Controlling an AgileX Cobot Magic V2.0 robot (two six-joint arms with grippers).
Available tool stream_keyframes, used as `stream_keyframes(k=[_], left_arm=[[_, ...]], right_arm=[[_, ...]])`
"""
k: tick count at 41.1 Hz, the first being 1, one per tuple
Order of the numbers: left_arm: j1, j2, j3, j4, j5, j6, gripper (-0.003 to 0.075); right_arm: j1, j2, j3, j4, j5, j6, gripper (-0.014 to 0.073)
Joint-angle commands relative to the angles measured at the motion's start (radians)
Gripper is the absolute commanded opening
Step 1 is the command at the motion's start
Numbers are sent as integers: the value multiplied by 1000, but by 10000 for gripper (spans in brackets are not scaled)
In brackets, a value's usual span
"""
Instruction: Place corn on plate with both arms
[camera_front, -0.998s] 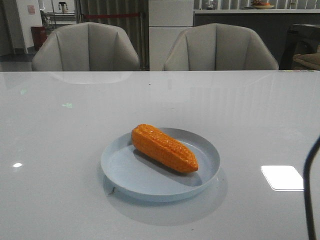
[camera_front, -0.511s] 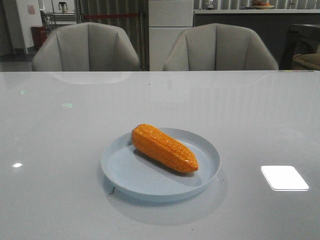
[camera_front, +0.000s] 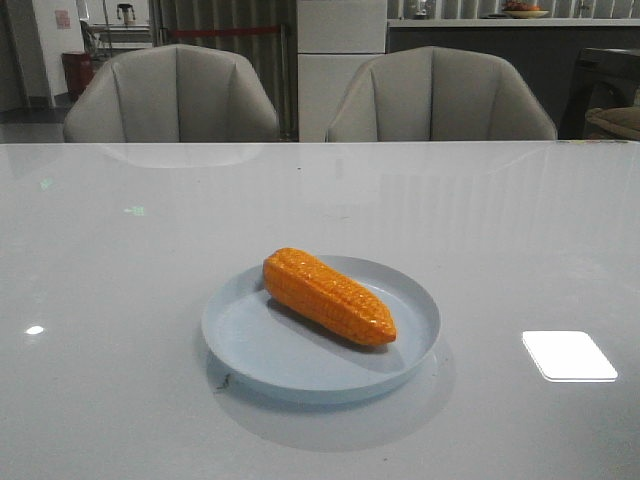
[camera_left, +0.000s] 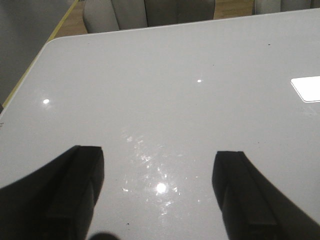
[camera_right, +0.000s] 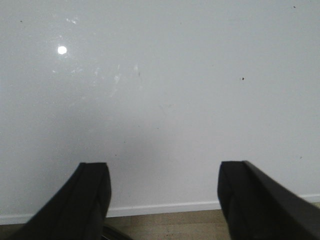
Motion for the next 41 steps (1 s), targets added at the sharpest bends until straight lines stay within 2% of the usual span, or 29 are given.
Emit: stream_keyframes(k=[1, 3, 10, 13, 15, 41], left_arm=[[3, -7, -28, -9, -77, -9, 507], [3, -8, -28, -9, -77, -9, 507], [3, -4, -28, -9, -72, -9, 507], [3, -4, -28, -9, -72, -9, 507], [3, -4, -28, -9, -72, -9, 507], [3, -4, -28, -9, -72, -9, 507]], right_arm=[[-5, -6, -27, -30, -67, 4, 489], [-5, -6, -27, -30, -66, 4, 430], [-5, -6, -27, -30, -58, 4, 134], [-5, -6, -27, -30, -59, 4, 44], [-5, -6, -27, -30, -61, 4, 64], [-5, -6, -27, -30, -64, 4, 58]])
